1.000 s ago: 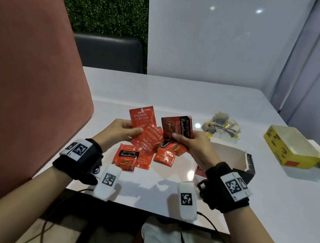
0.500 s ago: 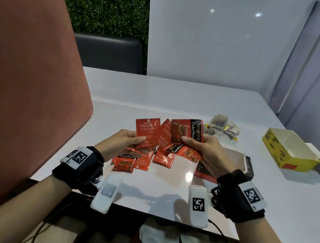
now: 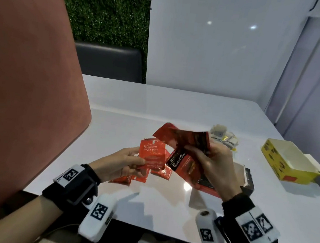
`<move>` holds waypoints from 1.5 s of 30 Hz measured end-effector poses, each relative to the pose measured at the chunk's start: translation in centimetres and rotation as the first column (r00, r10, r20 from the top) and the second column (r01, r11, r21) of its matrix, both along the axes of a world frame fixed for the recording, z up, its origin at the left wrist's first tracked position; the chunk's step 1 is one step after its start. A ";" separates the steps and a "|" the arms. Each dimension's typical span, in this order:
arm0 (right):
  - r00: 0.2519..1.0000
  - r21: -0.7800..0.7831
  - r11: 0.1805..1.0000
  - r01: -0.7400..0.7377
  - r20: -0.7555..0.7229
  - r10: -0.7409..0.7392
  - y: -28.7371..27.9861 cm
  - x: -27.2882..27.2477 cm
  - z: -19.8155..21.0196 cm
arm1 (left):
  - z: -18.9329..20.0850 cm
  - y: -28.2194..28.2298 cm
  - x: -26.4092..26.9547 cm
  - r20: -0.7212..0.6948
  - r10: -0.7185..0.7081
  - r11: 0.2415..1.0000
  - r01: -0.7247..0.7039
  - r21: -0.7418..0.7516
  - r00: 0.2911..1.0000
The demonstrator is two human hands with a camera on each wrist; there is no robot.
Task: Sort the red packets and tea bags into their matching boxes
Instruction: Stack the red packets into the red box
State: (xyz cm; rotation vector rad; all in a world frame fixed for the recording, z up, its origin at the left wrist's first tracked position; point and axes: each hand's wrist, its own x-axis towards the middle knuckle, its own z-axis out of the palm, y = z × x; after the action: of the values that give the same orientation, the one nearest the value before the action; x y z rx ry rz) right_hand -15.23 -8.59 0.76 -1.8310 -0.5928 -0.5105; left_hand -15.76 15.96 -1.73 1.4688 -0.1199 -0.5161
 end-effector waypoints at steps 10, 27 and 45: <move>0.660 -0.693 0.635 0.343 0.658 0.362 -1.1 -1.6 -2.0 | -0.2 -0.9 -0.3 0.001 -0.003 0.995 0.003 -0.097 1.000; 0.494 0.816 0.302 0.493 -0.549 0.674 4.6 -3.0 -1.6 | 0.1 -4.3 0.0 0.142 0.215 0.962 -0.185 -0.199 0.966; 0.653 0.619 0.766 0.172 -0.654 0.382 1.2 -2.5 -2.7 | -0.2 -1.0 0.6 -0.194 0.256 0.880 -0.311 -0.358 0.947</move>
State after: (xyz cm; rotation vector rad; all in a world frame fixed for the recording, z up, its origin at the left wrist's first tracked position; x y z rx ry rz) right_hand -17.77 -7.40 -1.97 -1.1472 0.0795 0.1819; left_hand -15.20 14.98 -1.94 1.0356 0.1043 -0.3303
